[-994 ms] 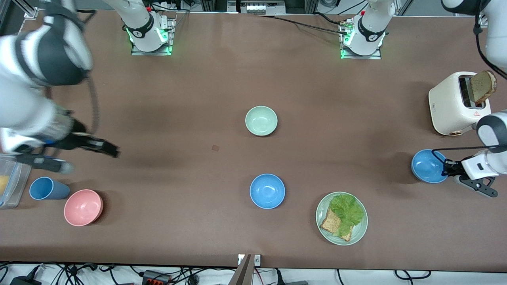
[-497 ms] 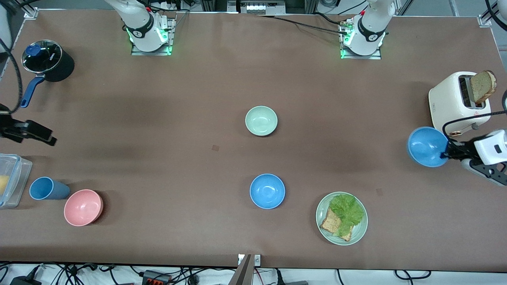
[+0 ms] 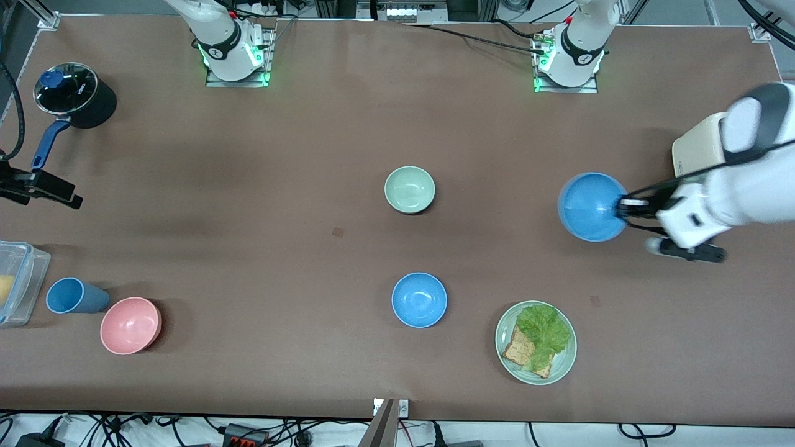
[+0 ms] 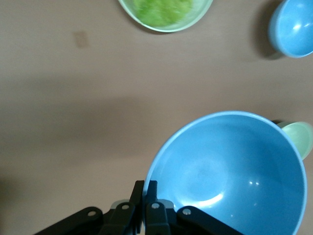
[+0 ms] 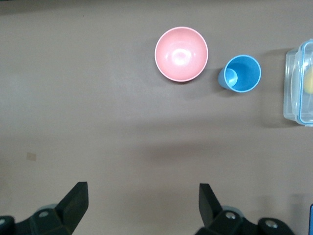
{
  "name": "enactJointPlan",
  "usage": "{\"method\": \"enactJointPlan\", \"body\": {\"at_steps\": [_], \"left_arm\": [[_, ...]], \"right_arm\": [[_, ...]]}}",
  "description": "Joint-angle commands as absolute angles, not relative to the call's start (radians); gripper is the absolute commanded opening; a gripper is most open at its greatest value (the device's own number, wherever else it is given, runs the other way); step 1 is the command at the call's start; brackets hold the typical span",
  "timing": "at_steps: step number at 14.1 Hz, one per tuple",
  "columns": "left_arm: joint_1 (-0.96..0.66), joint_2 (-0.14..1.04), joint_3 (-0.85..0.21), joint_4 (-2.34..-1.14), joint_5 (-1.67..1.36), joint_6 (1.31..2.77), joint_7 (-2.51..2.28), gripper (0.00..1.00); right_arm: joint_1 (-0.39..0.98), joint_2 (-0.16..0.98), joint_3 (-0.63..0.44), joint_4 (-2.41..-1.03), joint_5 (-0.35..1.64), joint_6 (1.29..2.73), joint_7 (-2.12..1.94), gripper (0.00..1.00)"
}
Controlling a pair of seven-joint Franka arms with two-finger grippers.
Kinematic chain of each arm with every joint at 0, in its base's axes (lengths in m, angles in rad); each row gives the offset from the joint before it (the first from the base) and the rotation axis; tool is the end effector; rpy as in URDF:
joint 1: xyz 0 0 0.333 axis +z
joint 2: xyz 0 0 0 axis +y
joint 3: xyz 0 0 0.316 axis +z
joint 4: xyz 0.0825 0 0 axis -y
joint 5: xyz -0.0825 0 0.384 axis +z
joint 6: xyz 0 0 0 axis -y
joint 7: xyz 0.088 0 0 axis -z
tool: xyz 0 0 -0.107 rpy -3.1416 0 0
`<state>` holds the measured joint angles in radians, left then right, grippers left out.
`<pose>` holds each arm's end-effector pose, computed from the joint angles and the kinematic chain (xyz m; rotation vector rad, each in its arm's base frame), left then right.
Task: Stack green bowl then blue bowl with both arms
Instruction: 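Lift the blue bowl with the left gripper and carry it over the green bowl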
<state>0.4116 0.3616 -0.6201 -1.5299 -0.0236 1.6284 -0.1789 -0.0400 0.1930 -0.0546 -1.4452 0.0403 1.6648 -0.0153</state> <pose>0.6238 -0.0855 0.4679 2.9304 -0.0227 -0.3505 0.6189 -0.0515 0.5793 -3.1105 0.1267 -0.0443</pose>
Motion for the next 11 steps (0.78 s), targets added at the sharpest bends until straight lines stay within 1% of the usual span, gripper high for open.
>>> {"method": "enactJointPlan", "body": {"at_steps": [1, 3, 4, 5, 7, 8, 11], "left_arm": [[0.426, 0.344, -0.75, -1.555, -0.058, 1.632, -0.372, 0.0], [0.423, 0.342, -0.802, -1.578, -0.081, 1.698, -0.493, 0.0], [0.417, 0.342, -0.848, -1.595, -0.077, 1.728, -0.573, 0.0], [0.413, 0.342, -0.873, -1.617, -0.072, 1.77, -0.642, 0.0], [0.367, 0.33, -0.89, -1.692, -0.061, 1.859, -0.736, 0.0], [0.351, 0.313, -0.89, -1.736, -0.06, 1.908, -0.768, 0.0], [0.318, 0.203, -0.896, -1.958, -0.061, 2.142, -0.81, 0.0]], "right_arm": [[-0.035, 0.068, -0.057, -1.622, 0.025, 1.724, -0.02, 1.0], [-0.035, 0.002, -0.055, -1.728, 0.018, 1.772, -0.02, 1.0], [-0.037, -0.012, -0.055, -1.75, 0.014, 1.773, -0.02, 1.0], [-0.035, -0.015, -0.052, -1.753, 0.006, 1.773, -0.021, 1.0], [-0.035, -0.017, -0.049, -1.752, -0.003, 1.77, -0.023, 1.0], [-0.035, -0.017, -0.049, -1.746, -0.003, 1.767, -0.026, 1.0], [-0.035, -0.014, -0.048, -1.726, -0.002, 1.74, -0.04, 1.0]]}}
